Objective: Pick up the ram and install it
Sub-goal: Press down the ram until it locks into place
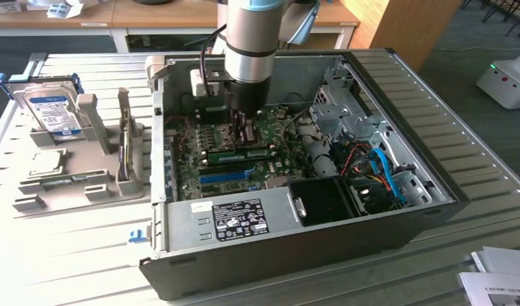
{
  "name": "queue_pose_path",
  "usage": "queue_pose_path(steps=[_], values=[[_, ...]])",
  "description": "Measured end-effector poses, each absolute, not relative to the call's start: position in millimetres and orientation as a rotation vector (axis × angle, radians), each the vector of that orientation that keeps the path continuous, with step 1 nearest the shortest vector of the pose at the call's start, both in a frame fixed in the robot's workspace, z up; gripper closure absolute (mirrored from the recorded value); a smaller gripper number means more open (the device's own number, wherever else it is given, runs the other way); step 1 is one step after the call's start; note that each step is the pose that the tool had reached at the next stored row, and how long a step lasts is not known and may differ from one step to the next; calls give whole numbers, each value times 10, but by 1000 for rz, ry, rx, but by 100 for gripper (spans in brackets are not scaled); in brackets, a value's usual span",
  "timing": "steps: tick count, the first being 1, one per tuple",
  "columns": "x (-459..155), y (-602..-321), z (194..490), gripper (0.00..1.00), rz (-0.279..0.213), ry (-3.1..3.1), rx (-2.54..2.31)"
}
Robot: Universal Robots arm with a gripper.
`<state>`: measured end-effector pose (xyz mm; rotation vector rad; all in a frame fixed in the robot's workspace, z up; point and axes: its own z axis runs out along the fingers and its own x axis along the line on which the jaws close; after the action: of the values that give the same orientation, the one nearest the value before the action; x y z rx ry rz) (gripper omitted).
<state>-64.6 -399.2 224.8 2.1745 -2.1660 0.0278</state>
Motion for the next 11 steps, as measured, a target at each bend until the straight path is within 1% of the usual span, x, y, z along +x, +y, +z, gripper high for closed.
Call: queue_pose_path(steps=[11], values=[[-647,-3992,2224,90,28,-2166,2174]])
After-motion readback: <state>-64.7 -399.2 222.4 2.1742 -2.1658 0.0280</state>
